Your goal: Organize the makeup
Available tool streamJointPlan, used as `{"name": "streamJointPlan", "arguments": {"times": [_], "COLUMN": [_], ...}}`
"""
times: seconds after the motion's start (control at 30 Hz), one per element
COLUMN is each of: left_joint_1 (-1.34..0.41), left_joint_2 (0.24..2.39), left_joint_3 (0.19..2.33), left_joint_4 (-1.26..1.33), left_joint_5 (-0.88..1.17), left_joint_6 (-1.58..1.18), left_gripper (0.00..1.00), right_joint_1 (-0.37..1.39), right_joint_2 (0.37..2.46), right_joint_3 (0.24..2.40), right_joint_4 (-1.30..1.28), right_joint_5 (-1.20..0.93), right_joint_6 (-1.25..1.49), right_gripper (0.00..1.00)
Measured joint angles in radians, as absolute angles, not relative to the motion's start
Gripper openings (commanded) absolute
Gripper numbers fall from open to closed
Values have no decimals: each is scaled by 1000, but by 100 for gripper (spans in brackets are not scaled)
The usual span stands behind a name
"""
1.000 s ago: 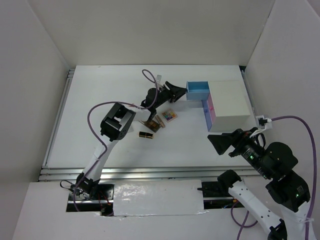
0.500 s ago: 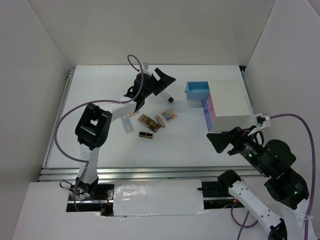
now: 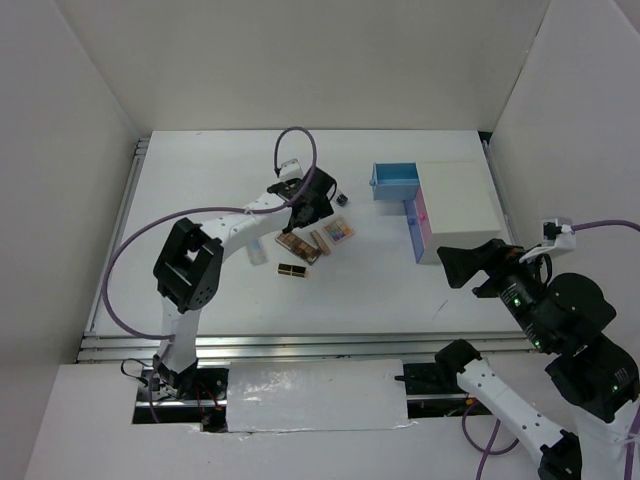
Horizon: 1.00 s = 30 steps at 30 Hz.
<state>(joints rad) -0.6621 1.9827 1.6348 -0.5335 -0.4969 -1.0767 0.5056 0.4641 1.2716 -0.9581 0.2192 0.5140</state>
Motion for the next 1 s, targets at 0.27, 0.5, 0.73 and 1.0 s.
{"name": "streamJointPlan", "arguments": {"times": [0.27, 0.5, 0.73, 1.0], "left_joint_1": [-660, -669, -692, -699], "left_joint_2": [2079, 2125, 2189, 2208], "left_joint_3": [1623, 1671, 1717, 1726], "left_joint_4": [-590, -574, -560, -556], "left_joint_5": [-496, -480, -451, -441], "left_joint_6": [-1079, -1079, -1080, -1082], "left_gripper": [94, 87, 71, 43], "right_joint_1": [506, 506, 506, 506], "right_joint_2": [476, 473, 465, 455], "right_joint_3": [1254, 1250, 1250, 1250], "right_joint_4": [-983, -998, -1010, -1021], "right_joint_5": [208, 205, 207, 211], "right_joint_6": [504, 503, 498, 494], "right_gripper": [99, 99, 99, 99]}}
